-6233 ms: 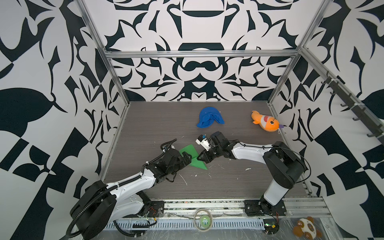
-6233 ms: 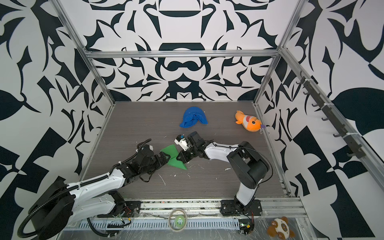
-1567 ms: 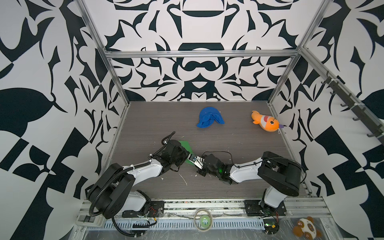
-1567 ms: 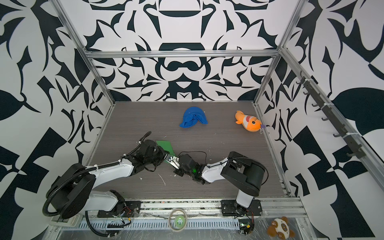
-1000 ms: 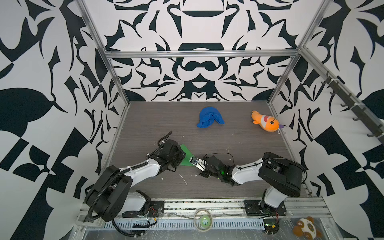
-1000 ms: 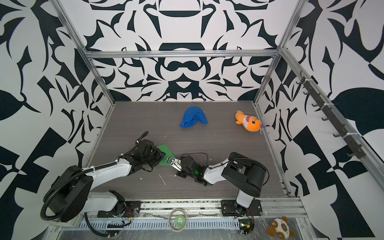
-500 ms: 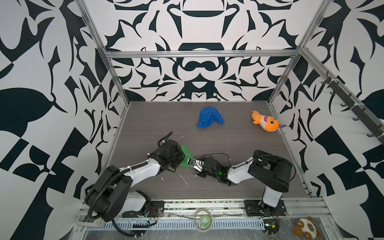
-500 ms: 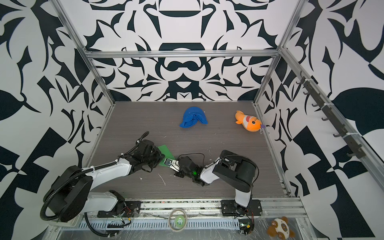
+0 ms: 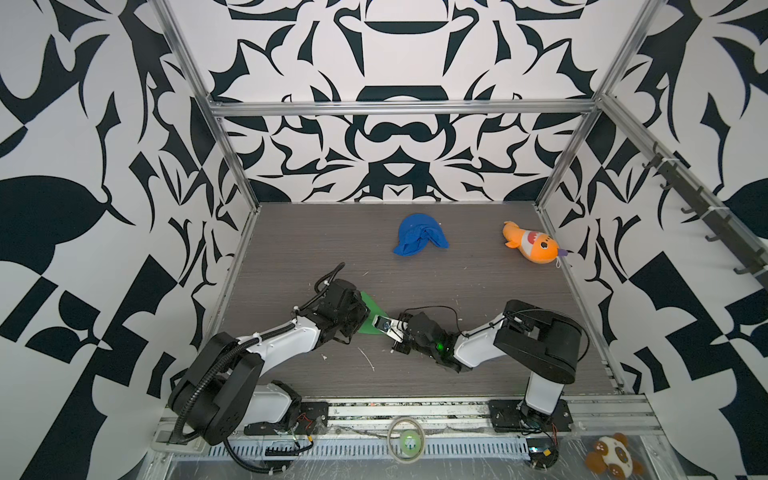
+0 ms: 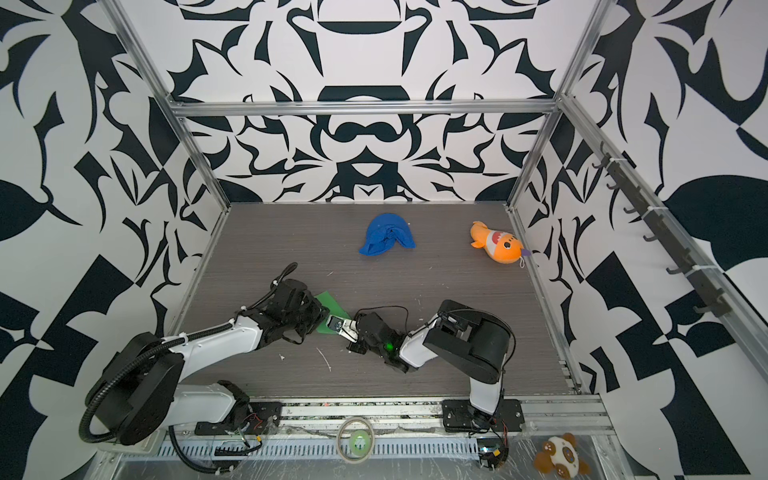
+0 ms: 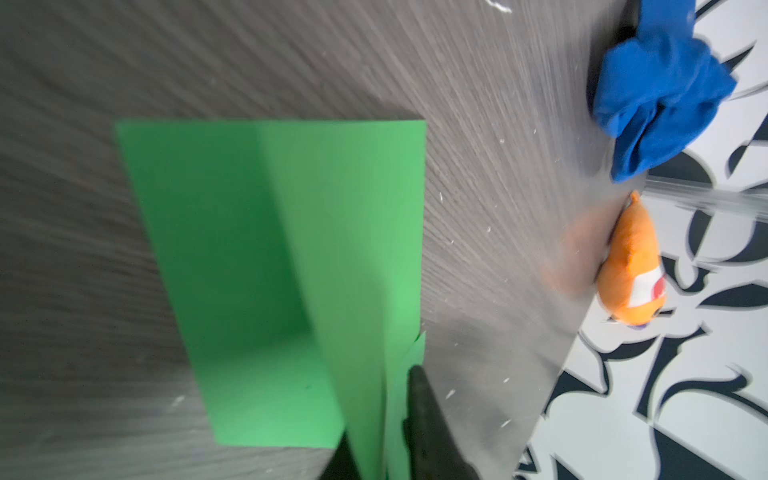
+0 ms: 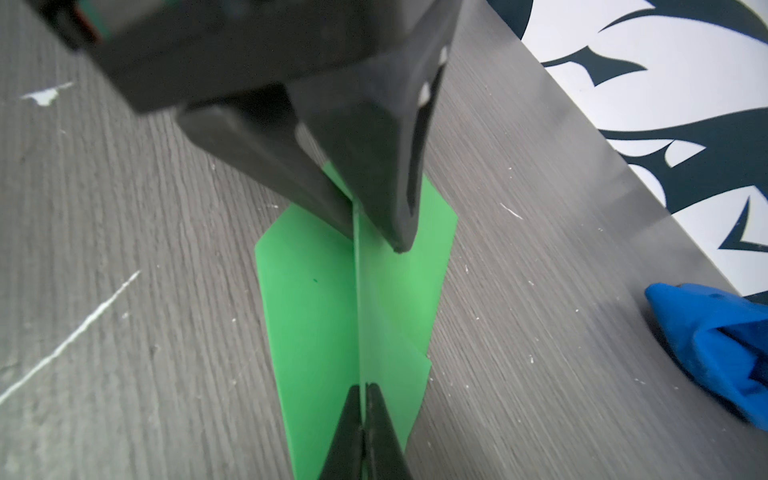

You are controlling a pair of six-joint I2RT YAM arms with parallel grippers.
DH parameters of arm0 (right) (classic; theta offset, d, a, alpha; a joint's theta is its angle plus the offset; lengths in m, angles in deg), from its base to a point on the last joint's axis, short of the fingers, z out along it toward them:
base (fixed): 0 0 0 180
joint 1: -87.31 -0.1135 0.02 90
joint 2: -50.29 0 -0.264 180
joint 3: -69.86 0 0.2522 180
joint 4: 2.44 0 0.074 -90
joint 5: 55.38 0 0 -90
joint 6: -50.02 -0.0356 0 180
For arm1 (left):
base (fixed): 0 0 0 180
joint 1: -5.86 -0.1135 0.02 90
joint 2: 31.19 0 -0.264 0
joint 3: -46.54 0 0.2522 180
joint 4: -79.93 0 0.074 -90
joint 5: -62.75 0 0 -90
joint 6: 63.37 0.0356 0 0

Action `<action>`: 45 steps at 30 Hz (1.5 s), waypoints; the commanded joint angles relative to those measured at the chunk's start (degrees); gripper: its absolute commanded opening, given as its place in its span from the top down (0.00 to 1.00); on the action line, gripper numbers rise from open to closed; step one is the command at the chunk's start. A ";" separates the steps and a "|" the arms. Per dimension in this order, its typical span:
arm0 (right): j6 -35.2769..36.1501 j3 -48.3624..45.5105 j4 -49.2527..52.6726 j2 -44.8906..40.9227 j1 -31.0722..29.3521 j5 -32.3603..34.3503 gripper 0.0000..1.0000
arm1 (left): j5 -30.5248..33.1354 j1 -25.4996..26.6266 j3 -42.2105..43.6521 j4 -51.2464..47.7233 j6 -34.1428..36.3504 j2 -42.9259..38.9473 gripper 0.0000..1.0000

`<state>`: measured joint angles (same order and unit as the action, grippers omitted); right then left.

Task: Fold a paper plane with a square sheet of paper (pick it up from the middle)
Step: 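Press the folded paper flat with the right gripper while the left gripper draws back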

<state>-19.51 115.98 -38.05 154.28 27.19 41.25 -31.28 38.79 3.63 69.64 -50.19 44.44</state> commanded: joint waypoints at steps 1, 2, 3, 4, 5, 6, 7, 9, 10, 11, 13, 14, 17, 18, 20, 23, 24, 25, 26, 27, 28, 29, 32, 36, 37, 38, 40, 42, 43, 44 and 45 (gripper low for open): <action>-2.34 0.69 -2.49 -0.36 -0.26 -0.75 0.95 | 0.88 -1.84 -1.15 -3.67 0.34 -4.14 0.73; -3.02 0.61 -2.25 -0.53 -0.27 -1.19 0.96 | 0.93 -2.53 -1.14 -4.67 0.71 -5.10 0.70; -3.68 0.53 -1.99 -0.72 -0.29 -1.61 0.96 | 0.91 -3.51 -1.16 -6.09 1.22 -6.20 0.66; -4.56 0.51 -1.67 -1.03 -0.26 -2.12 0.97 | 0.97 -4.55 -1.16 -7.40 1.80 -7.39 0.63; -5.41 0.60 -1.22 -1.12 -0.26 -2.55 0.97 | 0.98 -5.44 -1.22 -8.71 2.50 -8.44 0.59; -6.48 0.68 -0.69 -1.33 -0.26 -3.21 0.98 | 1.09 -6.68 -1.26 -10.26 3.21 -9.80 0.55; -7.61 0.98 0.31 -1.62 -0.26 -3.77 0.98 | 1.25 -7.84 -1.26 -11.83 3.95 -11.17 0.53; -9.86 1.92 3.20 -2.15 -0.01 -5.19 0.99 | 1.32 -9.68 -1.35 -14.60 5.39 -13.54 0.49; -11.08 2.48 4.98 -2.44 0.08 -5.78 0.99 | 1.37 -10.73 -1.35 -15.96 5.99 -14.77 0.48; -12.02 3.15 6.36 -2.59 0.26 -6.41 1.00 | 1.42 -11.35 -1.35 -16.94 6.42 -15.72 0.47; -14.62 4.04 8.60 -2.95 0.43 -7.51 1.00 | 1.40 -12.12 -1.10 -18.28 7.35 -17.61 0.45; -15.69 4.39 9.39 -2.99 0.67 -8.20 1.00 | 1.43 -12.17 -0.97 -18.47 7.59 -18.20 0.44; -19.67 6.06 12.42 -3.09 1.48 -10.87 1.00 | 0.19 -12.18 -0.29 -18.51 8.23 -19.52 0.43; -20.88 6.54 13.23 -3.00 1.68 -11.71 1.00 | -0.44 -12.10 0.16 -18.16 8.37 -19.93 0.42; -23.38 7.72 14.86 -2.82 2.22 -13.37 1.00 | -1.74 -12.13 1.15 -17.00 8.61 -20.53 0.42; -27.68 9.43 17.34 -2.58 3.47 -16.26 1.00 | -3.50 -12.10 2.66 -14.45 8.81 -21.25 0.42; -29.28 10.06 18.21 -2.49 4.00 -17.29 1.00 | -3.79 -12.18 3.22 -13.45 8.94 -21.47 0.41; -30.98 10.56 18.74 -2.39 4.47 -18.26 1.00 | -4.17 -12.17 3.54 -12.66 9.12 -21.60 0.41; -32.36 10.70 18.84 -2.31 4.96 -19.05 1.00 | -4.58 -12.11 3.83 -12.14 9.16 -21.62 0.41; -34.22 10.77 18.80 -2.21 5.48 -20.06 1.00 | -4.99 -12.10 4.22 -11.63 9.14 -21.65 0.41; -36.00 10.81 18.65 -2.10 6.01 -20.92 1.00 | -5.39 -12.08 4.52 -11.03 9.27 -21.58 0.41; -37.39 10.79 18.29 -1.92 6.44 -21.71 1.00 | -5.77 -12.08 4.86 -10.51 9.25 -21.50 0.41; -41.62 10.64 17.49 -1.43 7.64 -23.87 1.00 | -6.74 -11.80 6.04 -8.62 9.15 -21.21 0.42; -45.89 9.92 15.10 -0.57 8.87 -26.03 1.00 | -7.11 -10.75 7.71 -5.72 8.29 -20.29 0.45; -46.73 9.68 14.60 -0.41 9.10 -26.37 1.00 | -7.05 -10.34 8.03 -4.95 8.05 -19.94 0.46; -47.56 9.57 13.87 -0.28 9.39 -27.02 1.00 | -7.05 -9.89 8.50 -3.92 7.80 -19.55 0.47; -49.25 9.37 12.94 0.11 9.89 -28.09 1.00 | -6.82 -8.99 9.22 -1.95 7.18 -18.62 0.50; -50.90 9.45 12.47 0.61 10.51 -29.19 1.00 | -6.65 -7.98 9.45 0.00 6.78 -17.34 0.53; -51.48 9.40 12.24 0.65 10.59 -29.47 1.00 | -6.52 -7.48 9.46 0.68 6.66 -16.75 0.55; -52.17 9.30 12.02 0.76 10.87 -29.82 1.00 | -6.14 -6.93 9.46 1.53 6.44 -15.80 0.58; -52.73 9.26 11.97 0.92 11.13 -30.09 1.00 | -5.89 -6.28 9.39 2.41 6.18 -14.65 0.60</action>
<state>-68.52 125.25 -23.31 154.72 37.74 13.63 -37.62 31.29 12.29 67.80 -43.06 28.03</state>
